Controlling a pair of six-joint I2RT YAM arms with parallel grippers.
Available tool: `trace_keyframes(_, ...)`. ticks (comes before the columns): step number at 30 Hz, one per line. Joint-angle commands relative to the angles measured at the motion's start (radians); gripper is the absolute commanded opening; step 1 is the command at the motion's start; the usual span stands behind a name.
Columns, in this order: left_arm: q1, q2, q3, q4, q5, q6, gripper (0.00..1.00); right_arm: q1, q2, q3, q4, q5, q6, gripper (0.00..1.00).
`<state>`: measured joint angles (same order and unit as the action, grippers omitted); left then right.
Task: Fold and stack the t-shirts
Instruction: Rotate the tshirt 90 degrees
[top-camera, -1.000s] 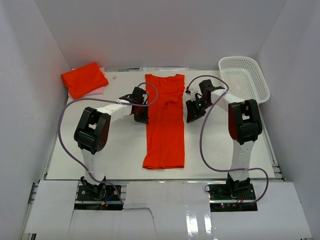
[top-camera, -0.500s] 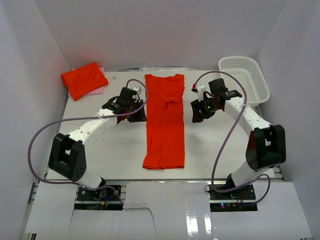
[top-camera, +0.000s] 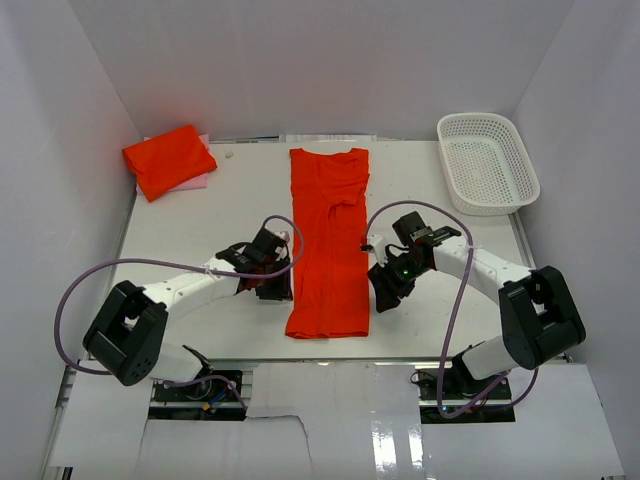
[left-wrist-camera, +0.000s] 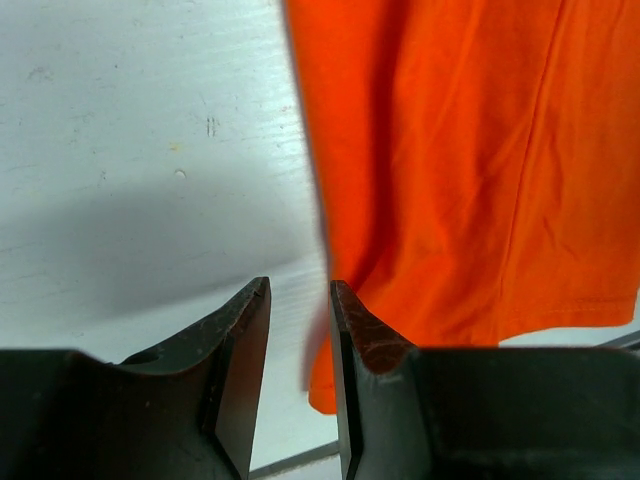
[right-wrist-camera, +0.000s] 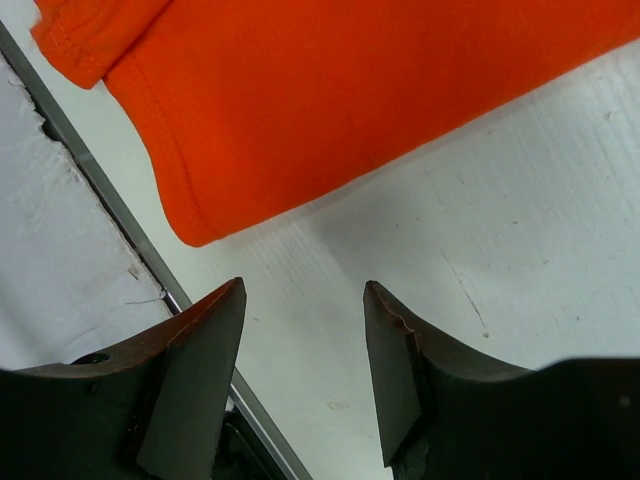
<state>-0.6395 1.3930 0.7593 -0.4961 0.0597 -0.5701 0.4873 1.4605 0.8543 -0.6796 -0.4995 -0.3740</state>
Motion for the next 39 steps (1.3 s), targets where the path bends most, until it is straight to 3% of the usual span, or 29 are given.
trace_keyframes(1,-0.006,-0.002,-0.026,0.093,-0.029,-0.030,0.41,0.014,-0.023,0.020,0.035,-0.050,-0.029,0.57)
trace_keyframes(12,-0.009,0.046,-0.005,0.133,-0.040,-0.008,0.42,0.082,0.098,0.037,-0.011,-0.162,-0.019,0.58)
trace_keyframes(36,-0.009,0.049,0.034,0.137,-0.044,-0.005,0.42,0.117,0.178,0.032,0.110,-0.145,0.101,0.56)
trace_keyframes(39,-0.009,0.057,0.035,0.140,-0.046,-0.010,0.42,0.120,0.199,0.032,0.120,-0.157,0.116,0.52)
